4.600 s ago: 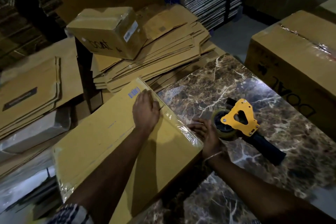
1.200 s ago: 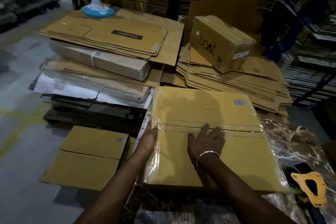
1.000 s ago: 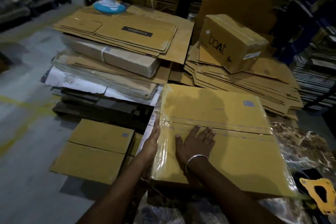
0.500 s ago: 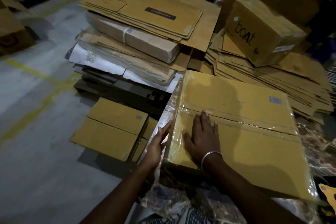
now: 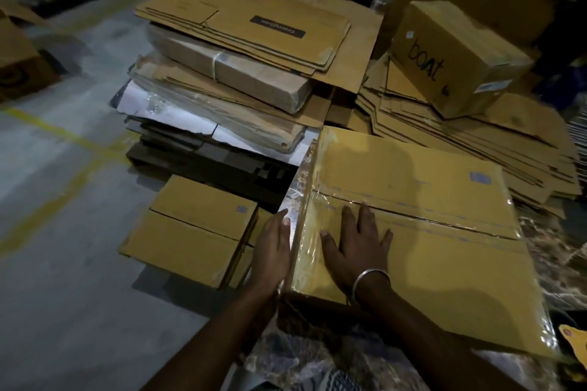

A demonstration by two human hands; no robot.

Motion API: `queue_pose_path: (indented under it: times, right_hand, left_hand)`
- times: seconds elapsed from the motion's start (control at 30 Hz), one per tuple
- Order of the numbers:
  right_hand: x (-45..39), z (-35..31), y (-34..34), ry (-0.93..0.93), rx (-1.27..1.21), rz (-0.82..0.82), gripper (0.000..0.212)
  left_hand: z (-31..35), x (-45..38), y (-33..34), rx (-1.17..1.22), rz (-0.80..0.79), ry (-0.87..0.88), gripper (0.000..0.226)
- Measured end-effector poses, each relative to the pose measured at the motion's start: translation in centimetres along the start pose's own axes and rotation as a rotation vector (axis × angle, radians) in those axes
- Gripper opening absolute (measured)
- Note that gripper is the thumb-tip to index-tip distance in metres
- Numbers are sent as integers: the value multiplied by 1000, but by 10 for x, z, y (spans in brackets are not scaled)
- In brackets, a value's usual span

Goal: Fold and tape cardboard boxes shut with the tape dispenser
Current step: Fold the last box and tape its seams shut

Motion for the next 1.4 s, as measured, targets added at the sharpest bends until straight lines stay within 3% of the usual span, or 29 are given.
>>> queue_pose_path:
  times: [0.13,0.3,0.43,0.53,0.7,0.8,0.9,1.13,1.23,1.33,1.4]
  right_hand:
    - [0,1,-1,8,-14,-1,77]
    - [-2,3,0,19,-27,2,83]
    - [-2,4,0,38,-55,7,76]
    - [-2,5,0,39,-58,-1,76]
    - [-2,5,0,38,-77,-2,76]
    - [-3,5,0,36,-78,0,75]
    - [-2,5,0,36,-83,8,75]
    - [-1,4,-1,25,-82,8,74]
    - [0,5,-1,18,-97,20,74]
    - [1,4,0,9,-101,33,75]
    - [1,5,-1,6,-95,20,75]
  left_hand:
    - [46,-57,6,134,-14,56,26]
    - [85,-150,29,29,-53,4,52]
    - [104,-199,40,-147,-51,51,44]
    - [101,-229,45,-260,-84,12,60]
    - [107,-239,50,-326,-100,25,39]
    - [106,-235,47,-299,37,49,31]
    - [103,-227,47,-246,67,68,29]
    - [73,-246,59,-126,-155,-138,48]
    - [72,-250,56,-140,-163,-76,39]
    - [69,-258,48,73,-89,-87,23]
    - [70,-259,54,188,-157,-122,29]
Point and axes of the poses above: each hand's wrist, its own x-axis away from the middle knuckle, its own y-axis out of the palm, z = x × y, the point moved 6 cm from there along -x, towards the middle knuckle, and after that the axes turned 4 degrees about -z, right-handed, at the moved point
